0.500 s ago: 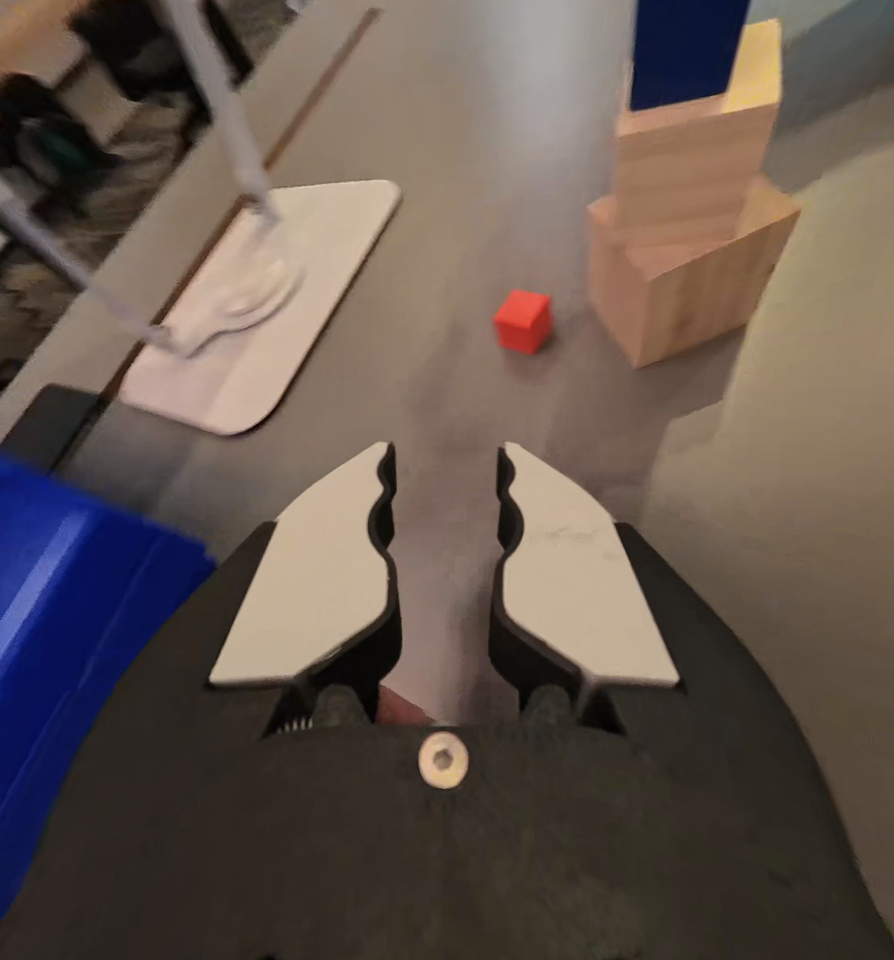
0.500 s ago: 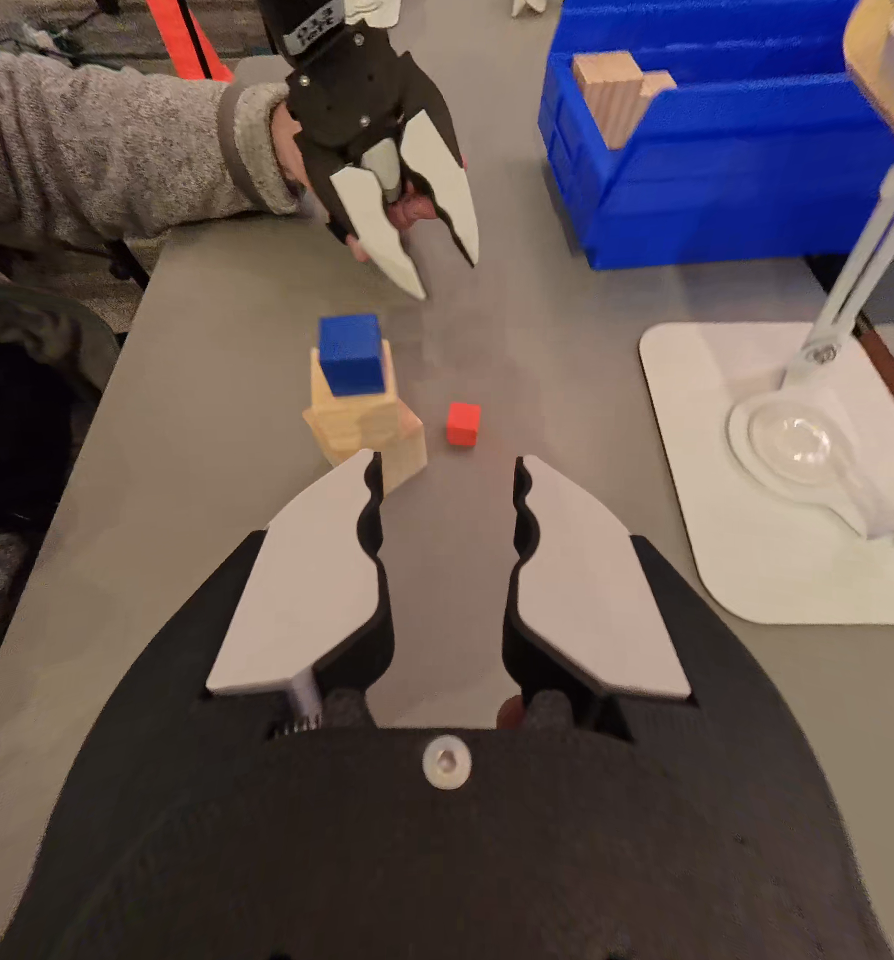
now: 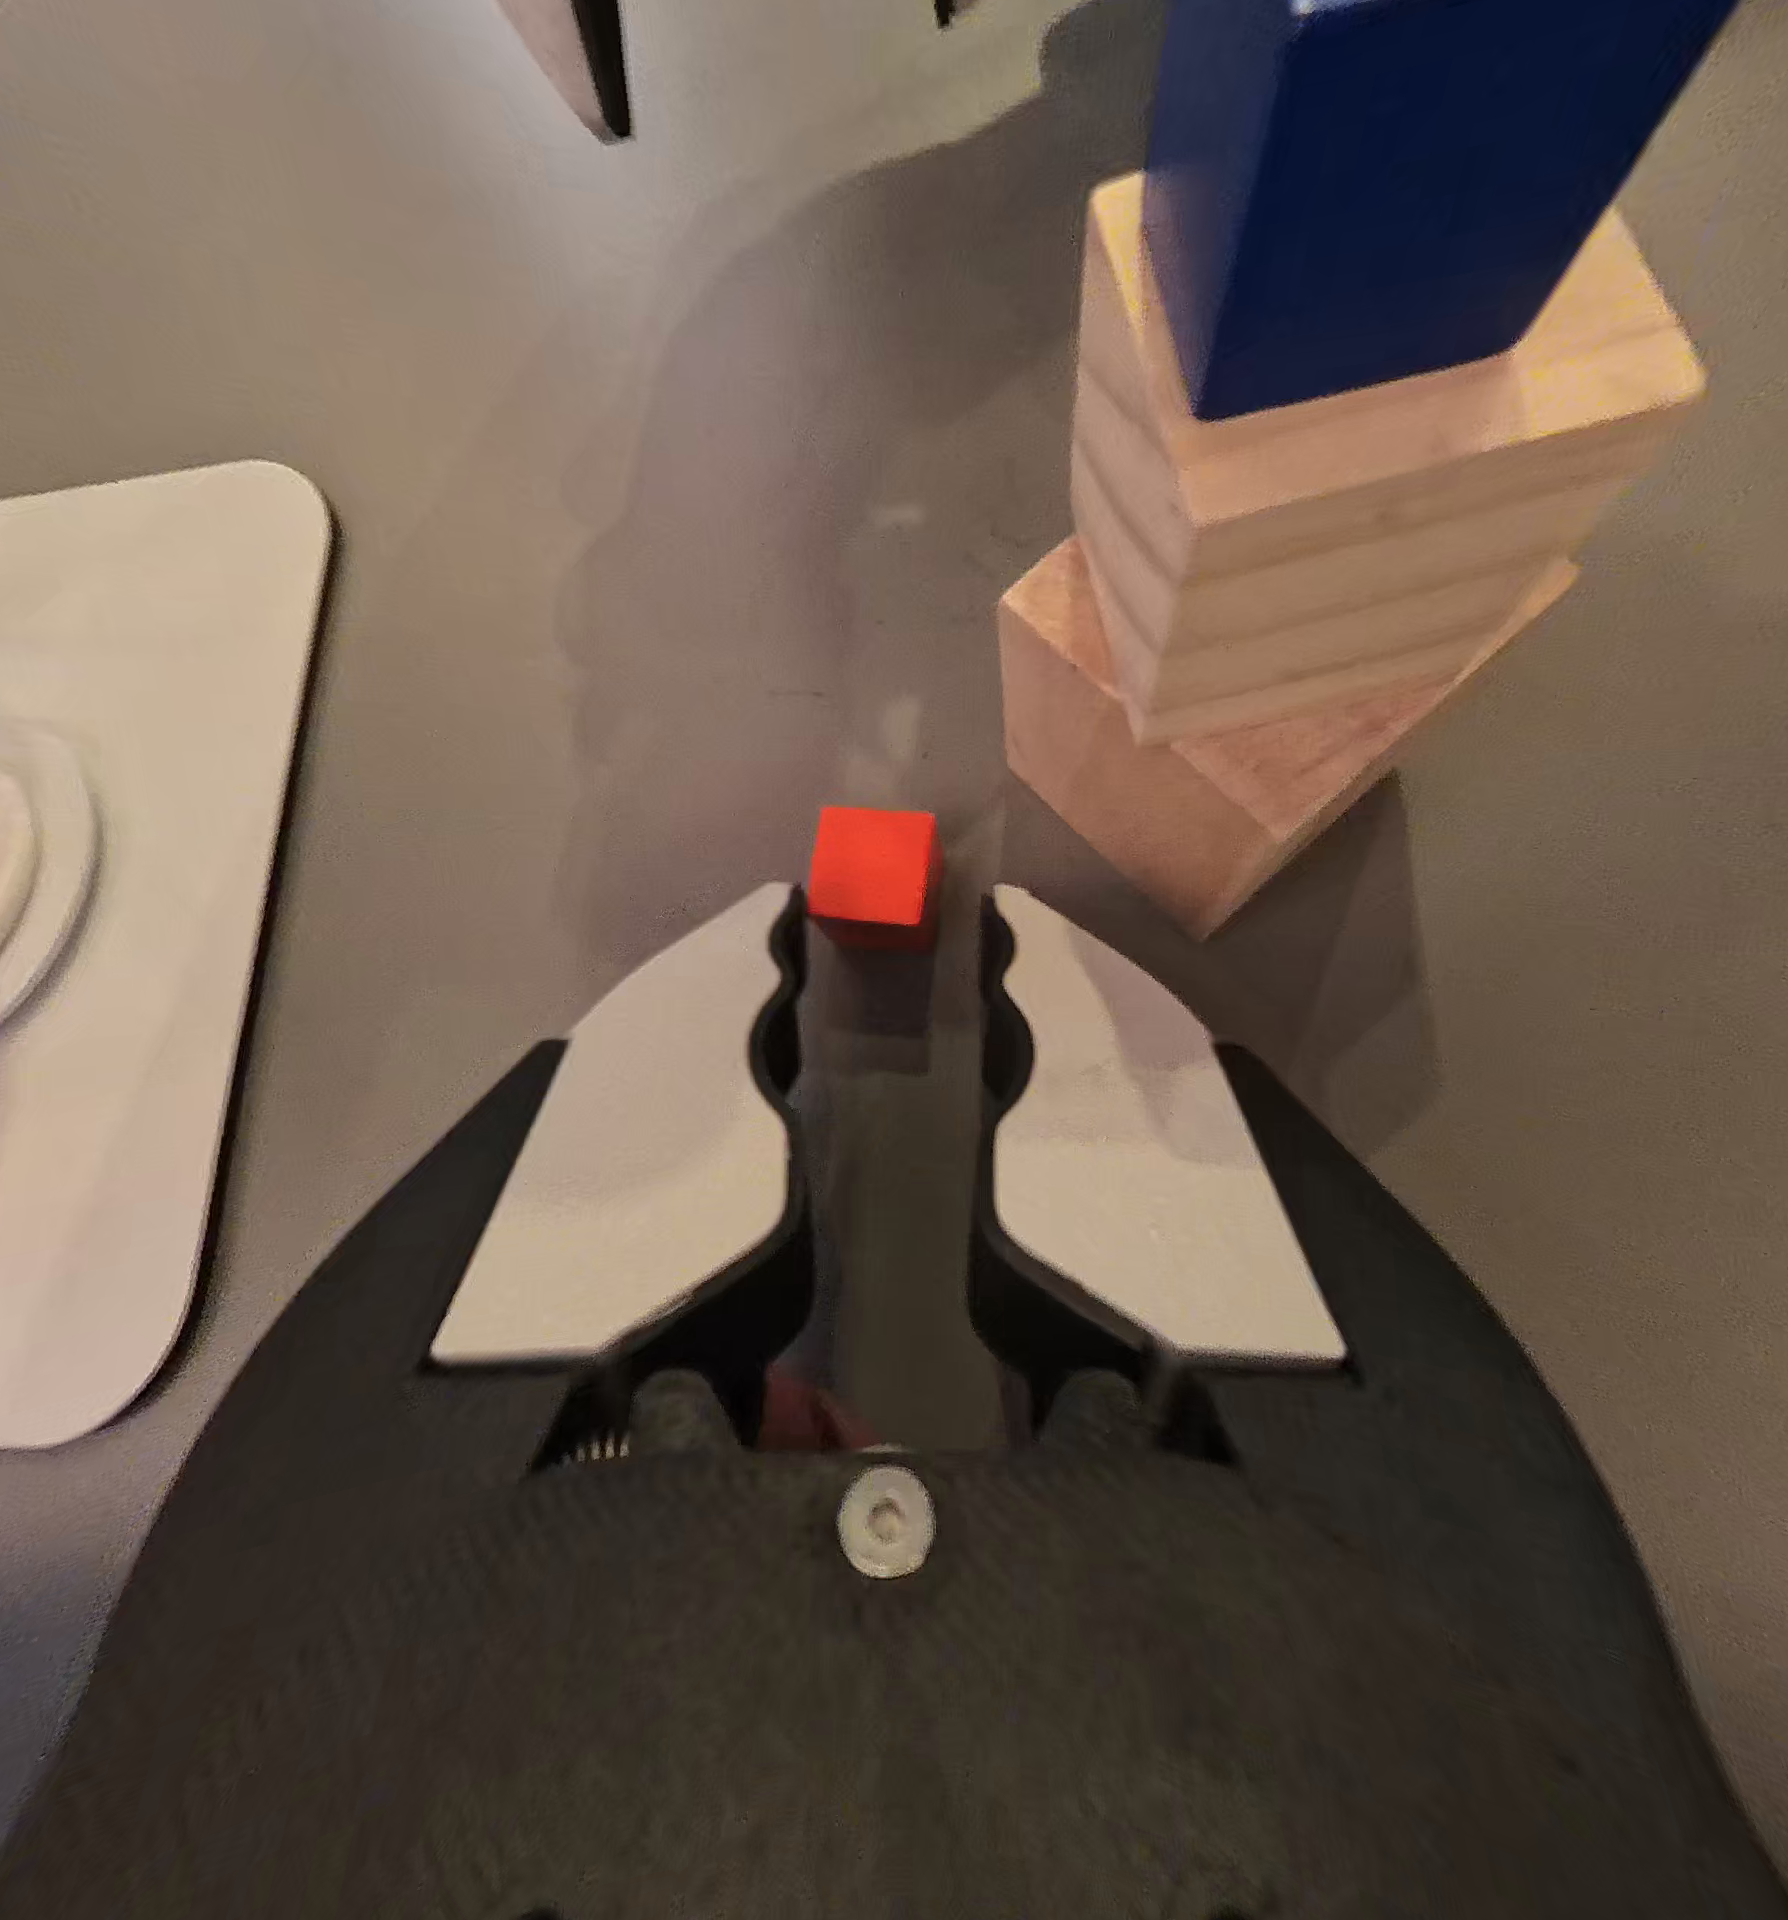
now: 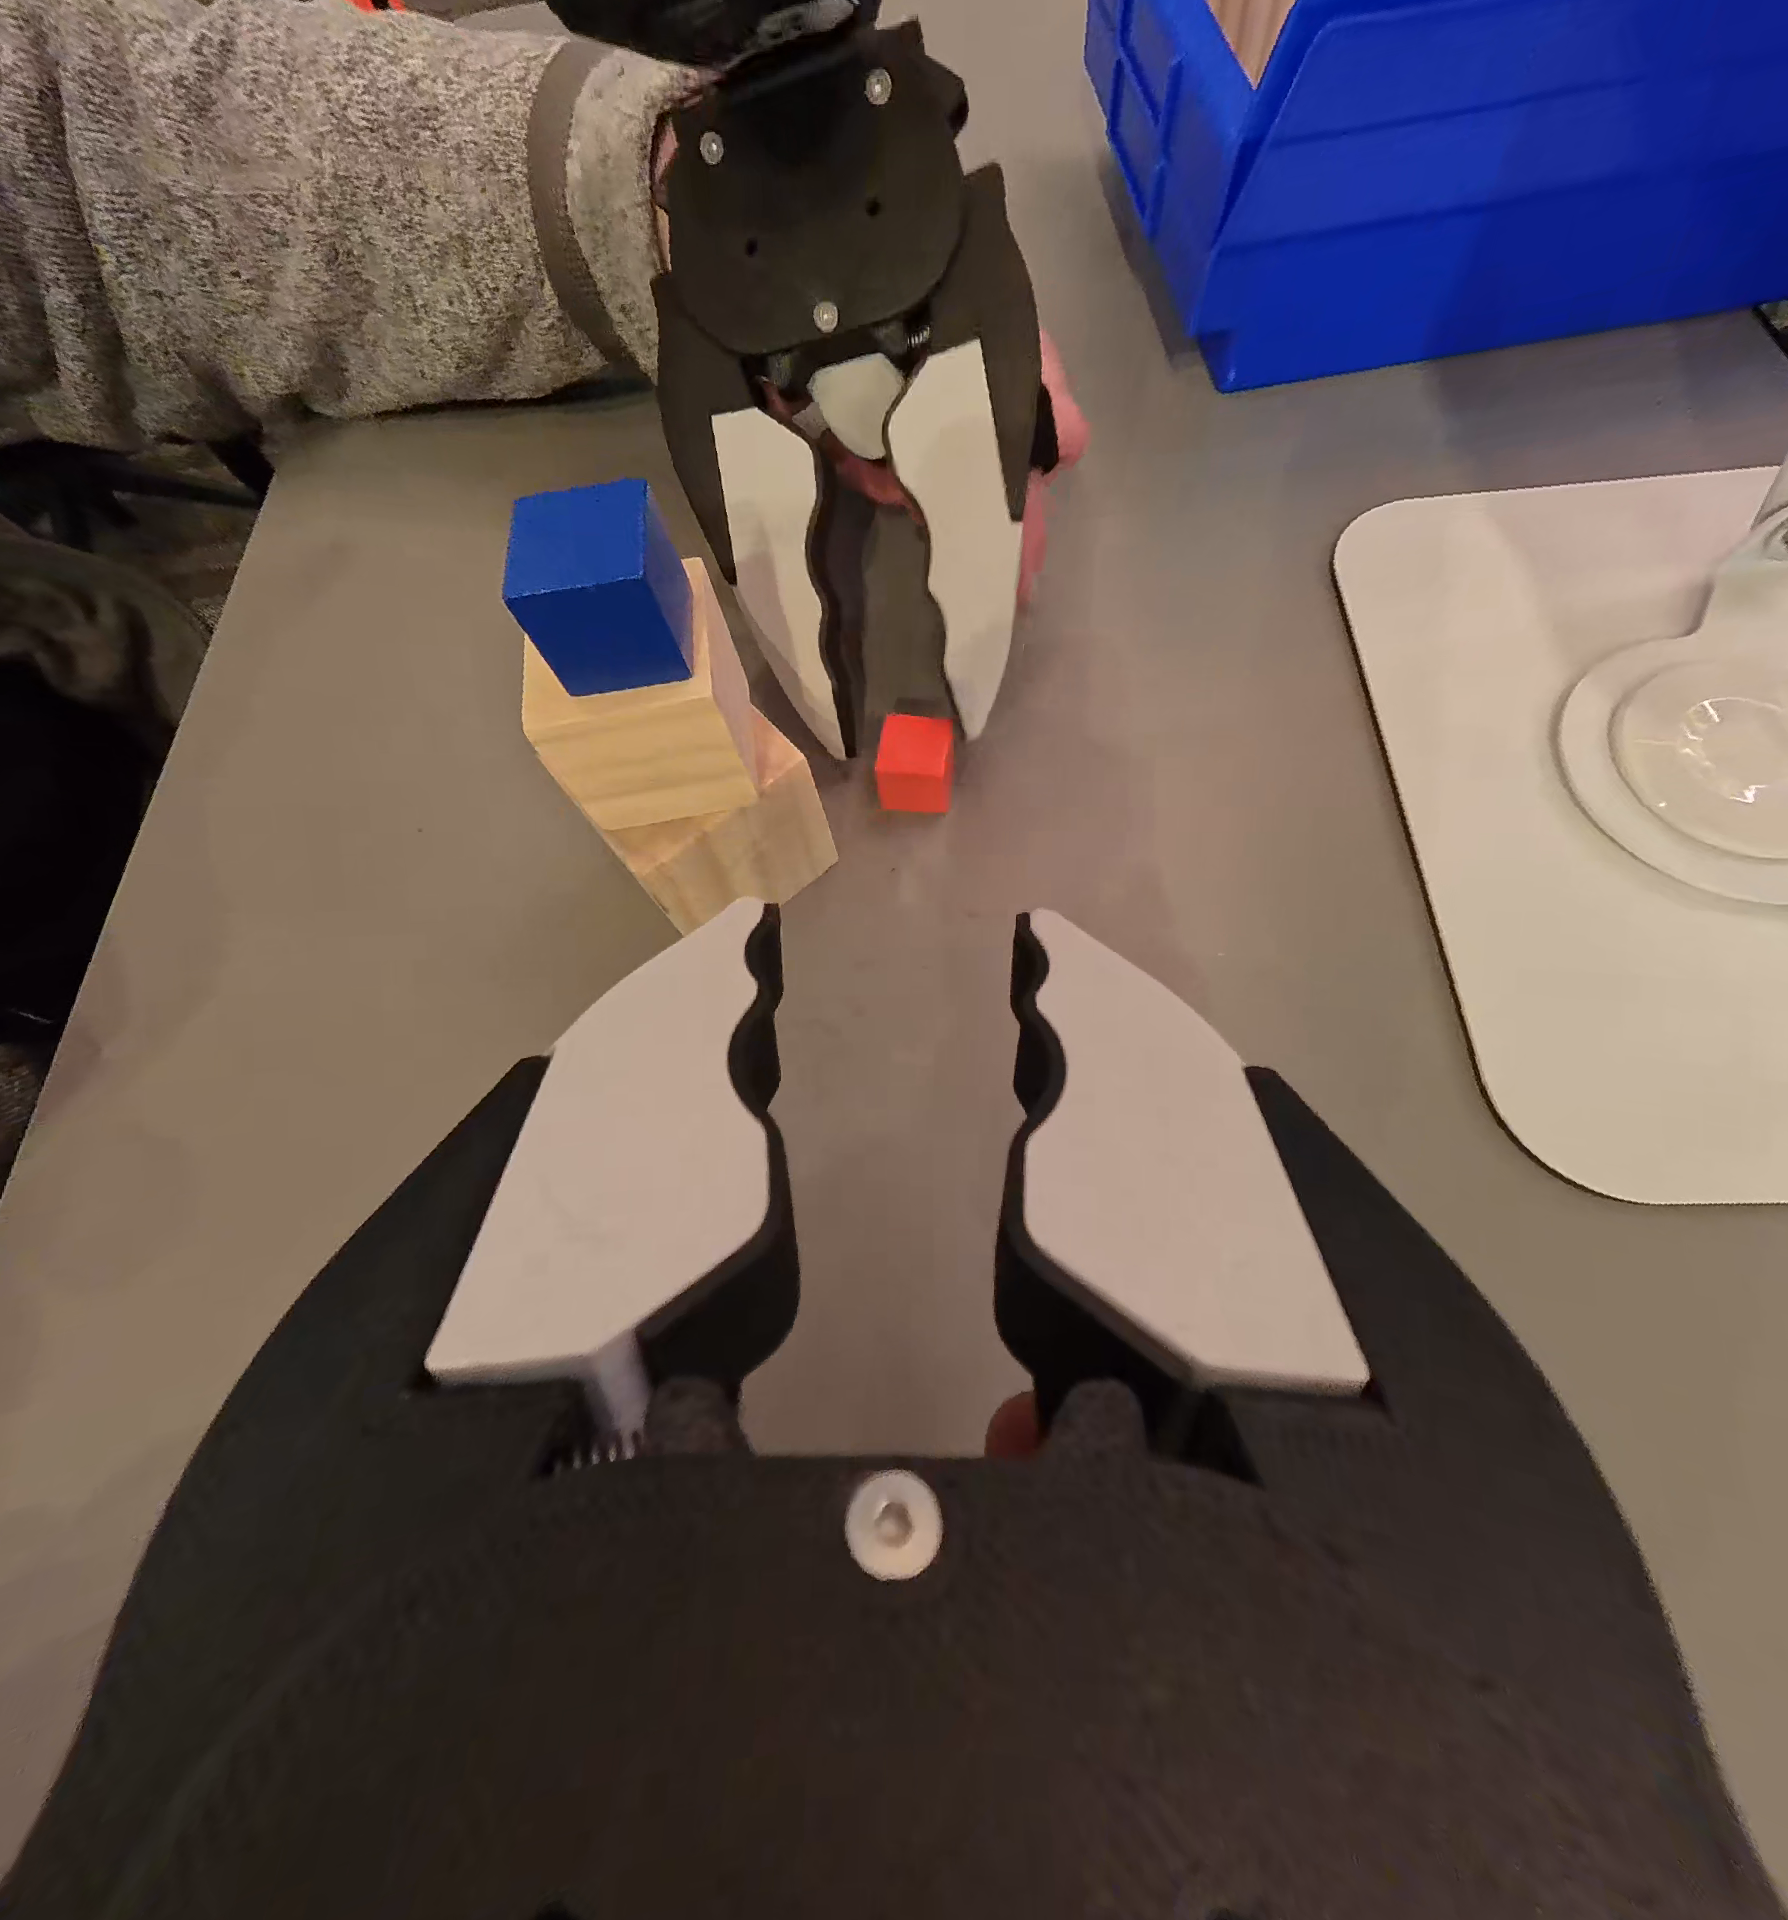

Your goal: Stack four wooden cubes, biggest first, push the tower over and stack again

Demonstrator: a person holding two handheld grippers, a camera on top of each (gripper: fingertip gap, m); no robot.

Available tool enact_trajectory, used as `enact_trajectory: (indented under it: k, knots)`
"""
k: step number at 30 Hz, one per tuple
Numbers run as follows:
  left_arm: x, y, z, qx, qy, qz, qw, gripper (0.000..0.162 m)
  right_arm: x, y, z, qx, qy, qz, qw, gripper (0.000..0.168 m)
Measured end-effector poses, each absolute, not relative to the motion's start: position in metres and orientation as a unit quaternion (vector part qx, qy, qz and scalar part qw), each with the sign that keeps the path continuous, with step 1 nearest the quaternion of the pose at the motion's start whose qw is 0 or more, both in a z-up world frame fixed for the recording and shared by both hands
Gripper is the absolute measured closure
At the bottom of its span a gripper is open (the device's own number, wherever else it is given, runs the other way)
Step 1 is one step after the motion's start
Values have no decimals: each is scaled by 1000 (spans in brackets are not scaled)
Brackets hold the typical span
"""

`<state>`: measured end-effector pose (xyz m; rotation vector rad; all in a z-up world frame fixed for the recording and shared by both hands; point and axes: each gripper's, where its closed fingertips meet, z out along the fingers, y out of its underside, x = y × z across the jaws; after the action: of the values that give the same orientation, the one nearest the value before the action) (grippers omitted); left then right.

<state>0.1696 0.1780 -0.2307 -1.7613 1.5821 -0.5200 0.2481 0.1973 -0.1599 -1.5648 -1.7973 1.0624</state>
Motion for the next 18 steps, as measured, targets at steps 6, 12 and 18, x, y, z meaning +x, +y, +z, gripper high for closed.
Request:
enact_trajectory:
  k: [6,12,18]
  knots:
    - [170,189,-222,-687,593,-193,374,142,250,198,-160,-579,-662,398,262,129]
    - [162,175,-147,-671,548,-236,439,142,253,203,-178,-583,-679,368,253,141]
    - [191,142,-112,-650,585,-233,426,142,258,205,-202,-590,-698,337,228,168]
